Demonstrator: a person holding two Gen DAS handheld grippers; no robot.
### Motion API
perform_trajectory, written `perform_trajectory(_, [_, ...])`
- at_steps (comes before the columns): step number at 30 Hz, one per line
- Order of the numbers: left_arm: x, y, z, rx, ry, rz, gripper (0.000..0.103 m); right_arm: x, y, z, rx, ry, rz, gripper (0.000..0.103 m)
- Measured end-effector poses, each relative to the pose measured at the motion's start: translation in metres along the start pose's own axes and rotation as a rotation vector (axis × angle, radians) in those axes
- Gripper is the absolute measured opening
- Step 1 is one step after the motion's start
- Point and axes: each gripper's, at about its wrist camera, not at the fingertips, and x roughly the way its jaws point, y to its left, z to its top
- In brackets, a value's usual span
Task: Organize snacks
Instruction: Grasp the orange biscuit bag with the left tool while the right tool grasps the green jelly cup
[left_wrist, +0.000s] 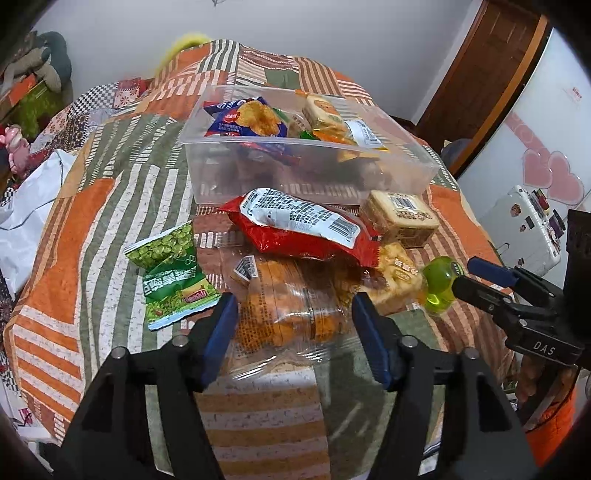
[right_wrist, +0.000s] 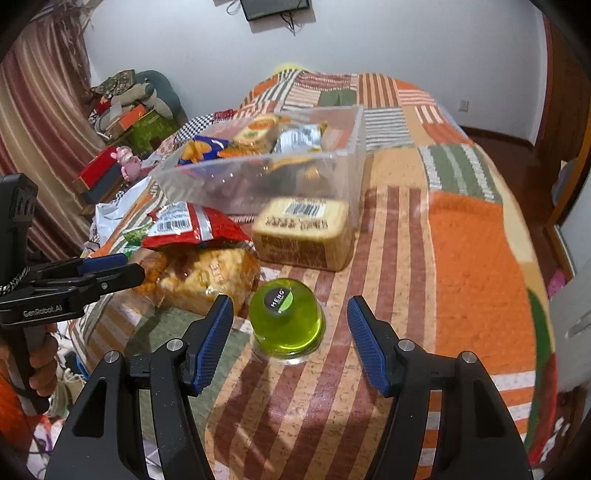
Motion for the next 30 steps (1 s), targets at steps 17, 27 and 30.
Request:
perform_trajectory(17, [0.039,0.012,-0.001,-0.082,0.026,-0.022,0.067,0.017,-0.005,-0.005,0.041,0.046,0.012,0.055])
perform_trajectory(27, [0.032,0.011,-0.009,-0.052,-0.001,-0.006,0.062,0.012,-0.002,-0.003,0.033,0.013,0.002,0.043])
perform_trajectory(30, [0.027,0.01,-0.012,-0.035,-0.006,0.005,0.061,0.007,-0.004,-0.003,0.045,0.0,0.001,0.043])
